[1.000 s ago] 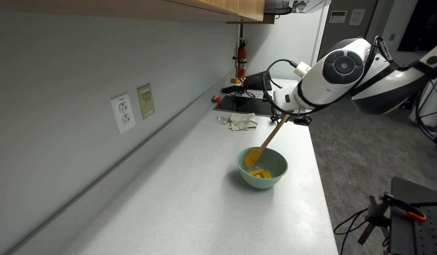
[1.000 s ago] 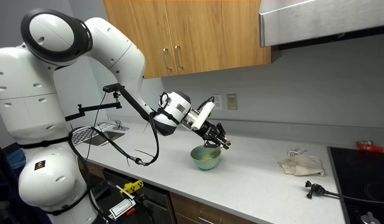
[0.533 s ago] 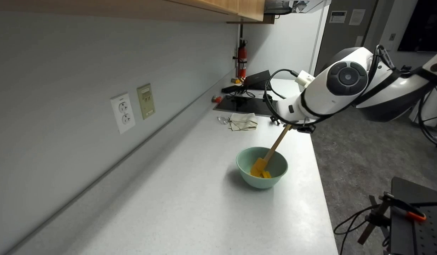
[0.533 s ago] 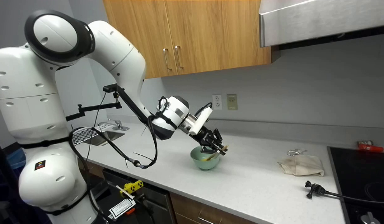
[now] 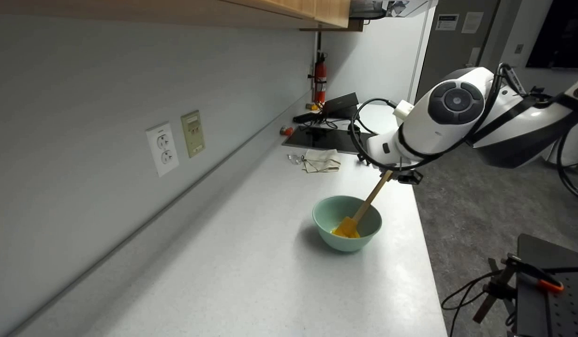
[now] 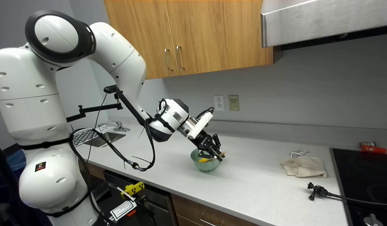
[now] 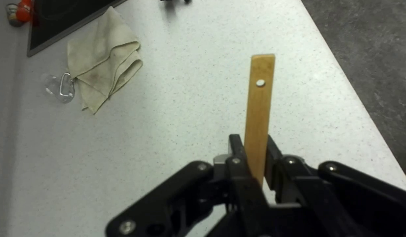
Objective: Stir the contents in the green bowl
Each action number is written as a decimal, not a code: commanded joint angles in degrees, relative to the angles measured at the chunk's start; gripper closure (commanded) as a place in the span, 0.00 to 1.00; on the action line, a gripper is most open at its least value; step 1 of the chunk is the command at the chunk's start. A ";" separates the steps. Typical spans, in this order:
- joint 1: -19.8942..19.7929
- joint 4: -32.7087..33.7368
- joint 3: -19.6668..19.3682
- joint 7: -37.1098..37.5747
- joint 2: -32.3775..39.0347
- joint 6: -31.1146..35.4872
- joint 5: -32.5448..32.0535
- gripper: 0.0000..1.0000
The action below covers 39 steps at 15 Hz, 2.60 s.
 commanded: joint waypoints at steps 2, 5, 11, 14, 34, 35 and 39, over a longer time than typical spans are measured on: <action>-0.16 -0.55 0.97 -9.33 -1.63 0.73 13.18 0.96; -0.22 -0.24 1.10 -12.89 -2.33 0.79 18.33 0.96; -0.32 0.48 0.73 -16.94 -3.34 0.99 24.61 0.96; -0.38 0.95 0.26 -15.60 -3.92 1.64 23.14 0.96; -0.08 0.51 -0.08 1.24 -2.33 1.81 14.70 0.96; -0.12 0.44 -0.08 1.16 -2.24 1.73 15.12 0.96; -0.13 -0.12 0.06 -0.92 -1.61 0.87 16.59 0.96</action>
